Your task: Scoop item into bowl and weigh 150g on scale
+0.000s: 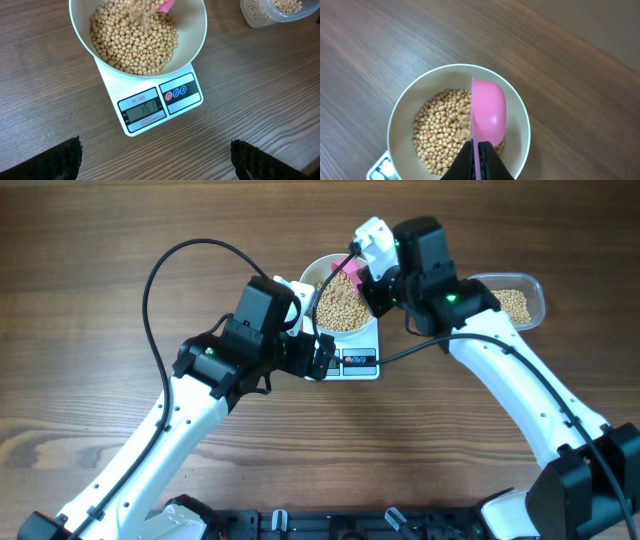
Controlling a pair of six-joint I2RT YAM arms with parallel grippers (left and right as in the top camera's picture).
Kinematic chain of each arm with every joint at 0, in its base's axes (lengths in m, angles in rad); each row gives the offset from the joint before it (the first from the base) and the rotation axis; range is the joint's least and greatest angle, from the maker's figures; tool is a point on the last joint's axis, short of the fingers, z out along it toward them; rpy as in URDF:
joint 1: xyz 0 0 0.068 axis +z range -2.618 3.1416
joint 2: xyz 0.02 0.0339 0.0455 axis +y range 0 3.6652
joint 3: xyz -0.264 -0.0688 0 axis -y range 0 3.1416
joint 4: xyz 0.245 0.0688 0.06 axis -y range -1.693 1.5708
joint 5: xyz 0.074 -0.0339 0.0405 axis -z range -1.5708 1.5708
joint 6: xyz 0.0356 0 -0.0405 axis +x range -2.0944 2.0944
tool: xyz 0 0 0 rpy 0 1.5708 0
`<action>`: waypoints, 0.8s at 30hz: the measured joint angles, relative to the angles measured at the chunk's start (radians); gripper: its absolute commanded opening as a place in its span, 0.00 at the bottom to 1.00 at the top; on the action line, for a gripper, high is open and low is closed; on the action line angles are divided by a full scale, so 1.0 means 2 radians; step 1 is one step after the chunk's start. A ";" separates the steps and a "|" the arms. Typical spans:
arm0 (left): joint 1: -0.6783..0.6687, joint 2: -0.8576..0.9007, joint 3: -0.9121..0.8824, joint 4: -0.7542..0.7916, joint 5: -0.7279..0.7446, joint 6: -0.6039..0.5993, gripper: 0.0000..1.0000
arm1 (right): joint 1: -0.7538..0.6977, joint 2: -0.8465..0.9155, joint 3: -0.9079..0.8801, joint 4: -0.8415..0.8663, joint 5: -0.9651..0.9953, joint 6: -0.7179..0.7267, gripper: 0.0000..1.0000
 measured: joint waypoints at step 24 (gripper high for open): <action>0.000 0.000 0.000 0.000 0.000 0.000 1.00 | 0.060 -0.020 0.000 0.009 0.129 -0.051 0.04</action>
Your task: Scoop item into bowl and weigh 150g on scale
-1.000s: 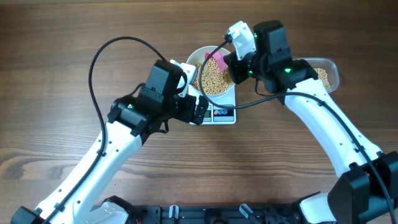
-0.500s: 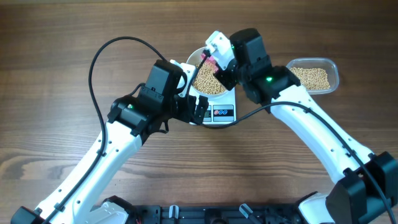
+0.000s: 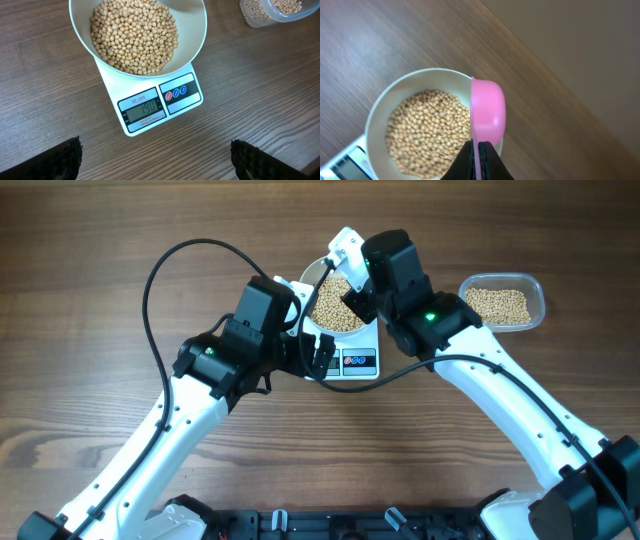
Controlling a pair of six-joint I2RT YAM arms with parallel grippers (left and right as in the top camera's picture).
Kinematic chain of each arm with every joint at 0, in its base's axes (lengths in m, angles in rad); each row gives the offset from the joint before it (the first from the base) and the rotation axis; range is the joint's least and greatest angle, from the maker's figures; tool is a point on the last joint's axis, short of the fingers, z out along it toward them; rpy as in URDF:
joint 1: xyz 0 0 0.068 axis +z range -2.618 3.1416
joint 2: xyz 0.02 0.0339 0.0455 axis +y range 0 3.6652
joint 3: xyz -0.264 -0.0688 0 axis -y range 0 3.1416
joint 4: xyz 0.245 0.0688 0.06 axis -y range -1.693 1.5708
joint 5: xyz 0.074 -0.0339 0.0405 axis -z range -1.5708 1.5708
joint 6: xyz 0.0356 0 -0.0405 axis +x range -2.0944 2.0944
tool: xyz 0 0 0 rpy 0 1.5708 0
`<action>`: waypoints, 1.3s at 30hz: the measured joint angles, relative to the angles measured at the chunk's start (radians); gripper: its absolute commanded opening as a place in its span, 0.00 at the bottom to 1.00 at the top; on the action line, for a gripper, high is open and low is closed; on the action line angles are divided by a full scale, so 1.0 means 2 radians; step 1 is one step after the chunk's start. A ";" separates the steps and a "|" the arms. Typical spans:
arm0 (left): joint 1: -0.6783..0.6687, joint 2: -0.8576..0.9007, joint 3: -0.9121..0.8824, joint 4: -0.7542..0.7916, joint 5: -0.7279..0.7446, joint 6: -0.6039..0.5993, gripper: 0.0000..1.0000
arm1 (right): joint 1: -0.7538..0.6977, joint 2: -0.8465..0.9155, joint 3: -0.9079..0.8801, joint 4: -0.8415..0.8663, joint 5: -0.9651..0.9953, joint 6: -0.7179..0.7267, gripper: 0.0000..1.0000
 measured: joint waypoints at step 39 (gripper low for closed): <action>0.000 0.000 0.000 0.000 0.000 0.000 1.00 | -0.404 -0.013 0.000 -0.148 -0.064 0.064 0.04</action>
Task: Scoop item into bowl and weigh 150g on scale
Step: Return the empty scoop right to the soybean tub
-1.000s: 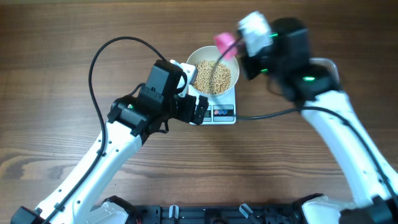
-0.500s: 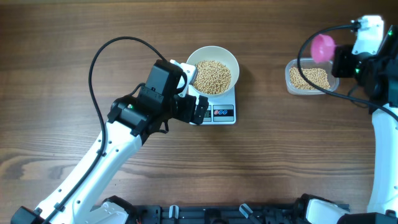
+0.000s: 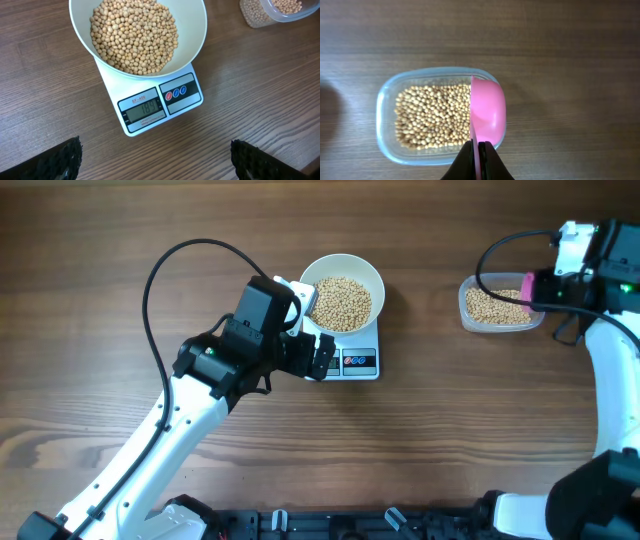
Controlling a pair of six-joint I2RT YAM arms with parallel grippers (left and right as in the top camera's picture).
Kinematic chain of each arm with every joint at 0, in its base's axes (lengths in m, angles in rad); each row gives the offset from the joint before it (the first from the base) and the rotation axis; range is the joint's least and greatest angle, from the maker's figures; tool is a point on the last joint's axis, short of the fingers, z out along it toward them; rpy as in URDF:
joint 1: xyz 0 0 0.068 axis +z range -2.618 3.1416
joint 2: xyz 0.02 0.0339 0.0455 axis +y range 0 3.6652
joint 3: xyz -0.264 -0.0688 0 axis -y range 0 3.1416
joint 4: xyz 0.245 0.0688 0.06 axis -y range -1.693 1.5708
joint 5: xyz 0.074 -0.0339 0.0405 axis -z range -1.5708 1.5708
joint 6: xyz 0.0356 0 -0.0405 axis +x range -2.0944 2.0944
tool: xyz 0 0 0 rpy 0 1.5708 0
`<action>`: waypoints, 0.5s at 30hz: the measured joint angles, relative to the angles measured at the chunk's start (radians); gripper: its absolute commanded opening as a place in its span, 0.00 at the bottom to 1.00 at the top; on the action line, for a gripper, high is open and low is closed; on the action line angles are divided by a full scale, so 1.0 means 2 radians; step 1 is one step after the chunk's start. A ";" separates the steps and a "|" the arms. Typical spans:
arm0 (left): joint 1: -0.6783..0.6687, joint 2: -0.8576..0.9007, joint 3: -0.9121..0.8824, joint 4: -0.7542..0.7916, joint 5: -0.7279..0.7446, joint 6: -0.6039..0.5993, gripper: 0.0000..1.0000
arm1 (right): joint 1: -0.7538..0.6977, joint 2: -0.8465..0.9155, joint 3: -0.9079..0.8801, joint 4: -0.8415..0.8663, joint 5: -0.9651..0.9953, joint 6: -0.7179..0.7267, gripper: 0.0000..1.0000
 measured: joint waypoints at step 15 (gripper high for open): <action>0.000 0.000 0.000 0.000 0.000 0.000 1.00 | 0.072 0.071 0.000 0.003 0.112 -0.002 0.04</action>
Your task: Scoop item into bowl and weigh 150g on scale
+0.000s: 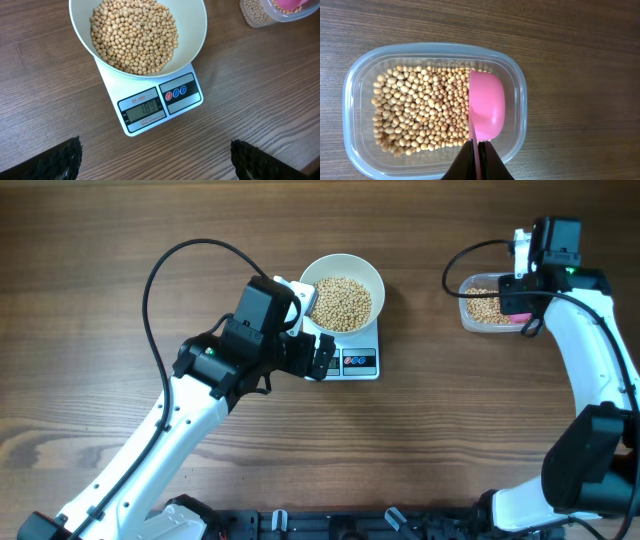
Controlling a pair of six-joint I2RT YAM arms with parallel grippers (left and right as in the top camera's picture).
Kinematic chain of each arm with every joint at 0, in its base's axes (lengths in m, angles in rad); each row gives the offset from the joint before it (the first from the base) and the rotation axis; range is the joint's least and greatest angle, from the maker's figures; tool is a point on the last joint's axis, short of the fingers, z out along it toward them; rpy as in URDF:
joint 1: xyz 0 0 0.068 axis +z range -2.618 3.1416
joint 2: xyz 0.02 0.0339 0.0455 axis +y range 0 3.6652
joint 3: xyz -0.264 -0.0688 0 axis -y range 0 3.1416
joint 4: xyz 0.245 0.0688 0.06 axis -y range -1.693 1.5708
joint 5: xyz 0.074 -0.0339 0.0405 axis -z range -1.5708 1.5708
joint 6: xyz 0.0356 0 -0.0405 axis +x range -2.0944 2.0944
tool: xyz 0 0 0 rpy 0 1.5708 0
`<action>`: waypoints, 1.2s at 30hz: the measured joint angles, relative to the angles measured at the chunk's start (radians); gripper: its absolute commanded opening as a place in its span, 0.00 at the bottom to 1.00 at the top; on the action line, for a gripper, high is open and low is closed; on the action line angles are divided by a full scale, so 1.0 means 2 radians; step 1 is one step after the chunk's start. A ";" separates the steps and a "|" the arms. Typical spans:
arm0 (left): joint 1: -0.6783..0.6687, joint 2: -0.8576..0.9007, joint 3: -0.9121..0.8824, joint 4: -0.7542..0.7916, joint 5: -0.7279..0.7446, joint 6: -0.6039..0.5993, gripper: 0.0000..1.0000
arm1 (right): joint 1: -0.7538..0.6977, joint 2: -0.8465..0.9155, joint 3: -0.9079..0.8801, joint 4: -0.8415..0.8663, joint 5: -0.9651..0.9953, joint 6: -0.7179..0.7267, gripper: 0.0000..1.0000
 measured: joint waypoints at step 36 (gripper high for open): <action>0.000 0.000 0.000 0.000 0.000 0.000 1.00 | -0.025 0.006 0.001 -0.024 -0.225 -0.002 0.04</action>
